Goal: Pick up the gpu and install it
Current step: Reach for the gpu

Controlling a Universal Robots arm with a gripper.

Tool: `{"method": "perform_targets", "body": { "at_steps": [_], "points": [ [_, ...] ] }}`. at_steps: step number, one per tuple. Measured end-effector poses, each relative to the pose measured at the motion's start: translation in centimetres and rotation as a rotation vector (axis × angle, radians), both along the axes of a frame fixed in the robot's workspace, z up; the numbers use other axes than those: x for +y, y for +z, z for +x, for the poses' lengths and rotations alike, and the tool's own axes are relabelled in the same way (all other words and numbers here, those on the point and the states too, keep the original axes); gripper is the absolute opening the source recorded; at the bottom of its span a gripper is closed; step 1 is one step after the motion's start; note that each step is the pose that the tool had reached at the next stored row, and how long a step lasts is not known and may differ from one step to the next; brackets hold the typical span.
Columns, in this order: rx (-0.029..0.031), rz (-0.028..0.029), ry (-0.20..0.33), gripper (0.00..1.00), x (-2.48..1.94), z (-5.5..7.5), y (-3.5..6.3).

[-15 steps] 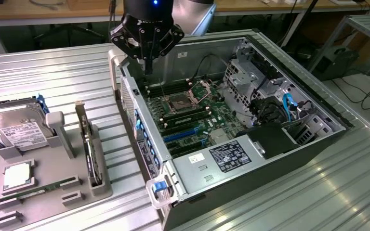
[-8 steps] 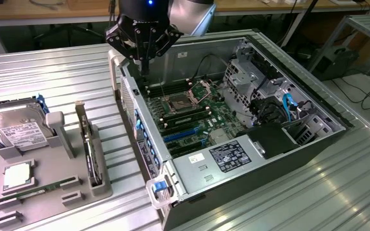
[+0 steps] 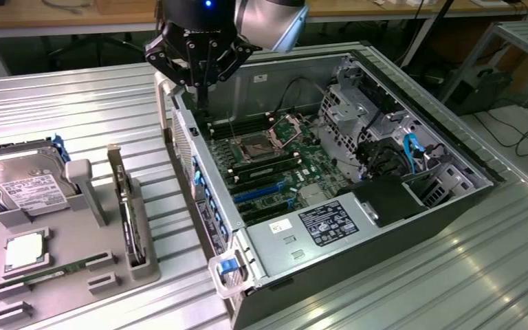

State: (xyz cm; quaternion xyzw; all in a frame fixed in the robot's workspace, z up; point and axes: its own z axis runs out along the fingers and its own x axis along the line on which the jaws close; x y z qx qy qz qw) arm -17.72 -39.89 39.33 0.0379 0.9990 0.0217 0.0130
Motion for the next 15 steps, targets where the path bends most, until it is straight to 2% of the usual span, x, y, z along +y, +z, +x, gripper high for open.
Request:
{"method": "perform_targets", "body": {
  "at_steps": [15],
  "points": [
    [-0.0001,0.0001,0.000,0.11,0.00,-1.5,0.00]
  ]
}}
